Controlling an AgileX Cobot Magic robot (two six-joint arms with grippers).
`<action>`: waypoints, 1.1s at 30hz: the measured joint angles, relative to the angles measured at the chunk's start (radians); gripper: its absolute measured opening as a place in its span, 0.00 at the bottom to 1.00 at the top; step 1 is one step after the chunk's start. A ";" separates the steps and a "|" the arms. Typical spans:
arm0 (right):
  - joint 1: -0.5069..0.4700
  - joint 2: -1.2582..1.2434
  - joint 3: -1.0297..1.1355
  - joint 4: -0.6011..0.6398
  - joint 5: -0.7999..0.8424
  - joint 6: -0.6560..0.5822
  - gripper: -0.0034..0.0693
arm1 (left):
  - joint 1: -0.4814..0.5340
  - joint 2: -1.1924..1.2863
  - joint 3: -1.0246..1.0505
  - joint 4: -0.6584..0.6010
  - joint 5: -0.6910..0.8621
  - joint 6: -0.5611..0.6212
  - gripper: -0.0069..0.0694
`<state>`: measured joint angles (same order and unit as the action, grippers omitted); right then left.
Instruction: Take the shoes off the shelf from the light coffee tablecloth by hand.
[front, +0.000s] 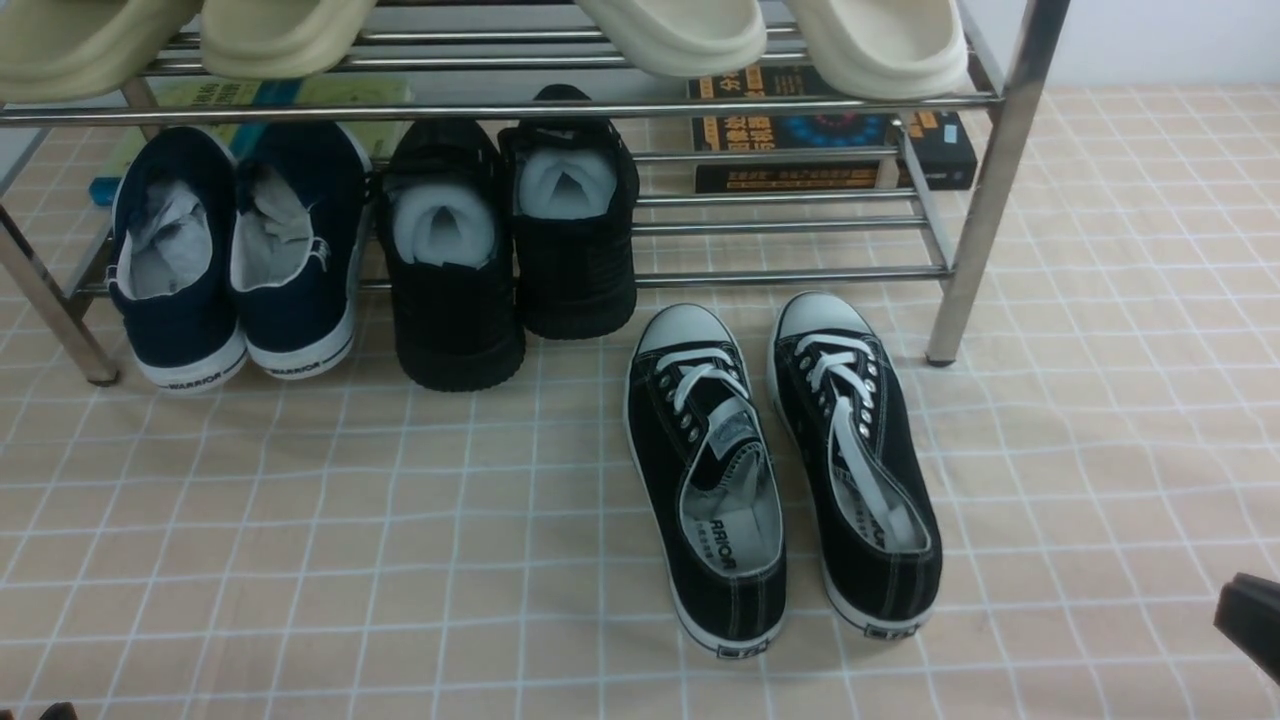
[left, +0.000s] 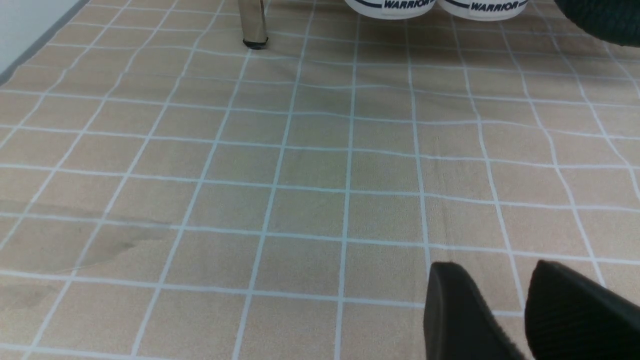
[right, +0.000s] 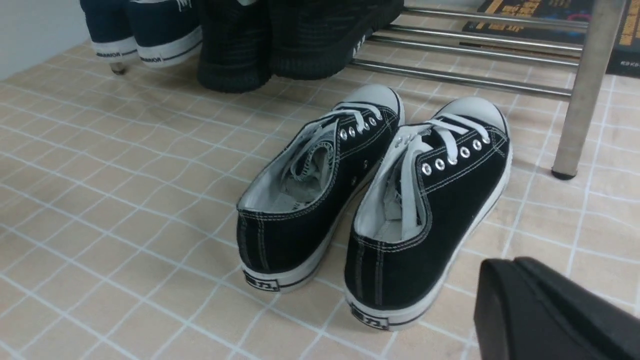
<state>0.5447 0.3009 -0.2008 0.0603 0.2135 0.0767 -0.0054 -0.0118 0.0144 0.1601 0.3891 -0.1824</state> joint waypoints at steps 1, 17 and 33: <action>-0.021 -0.022 0.021 0.007 -0.001 -0.026 0.05 | 0.000 0.000 0.000 0.000 0.000 0.000 0.41; -0.497 -0.311 0.219 0.044 0.158 -0.090 0.06 | 0.000 0.000 0.000 0.000 0.000 0.000 0.41; -0.496 -0.311 0.214 0.048 0.180 -0.090 0.08 | 0.000 0.000 0.000 0.000 0.000 0.000 0.41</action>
<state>0.0487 -0.0100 0.0134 0.1081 0.3938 -0.0133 -0.0054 -0.0118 0.0144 0.1601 0.3891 -0.1824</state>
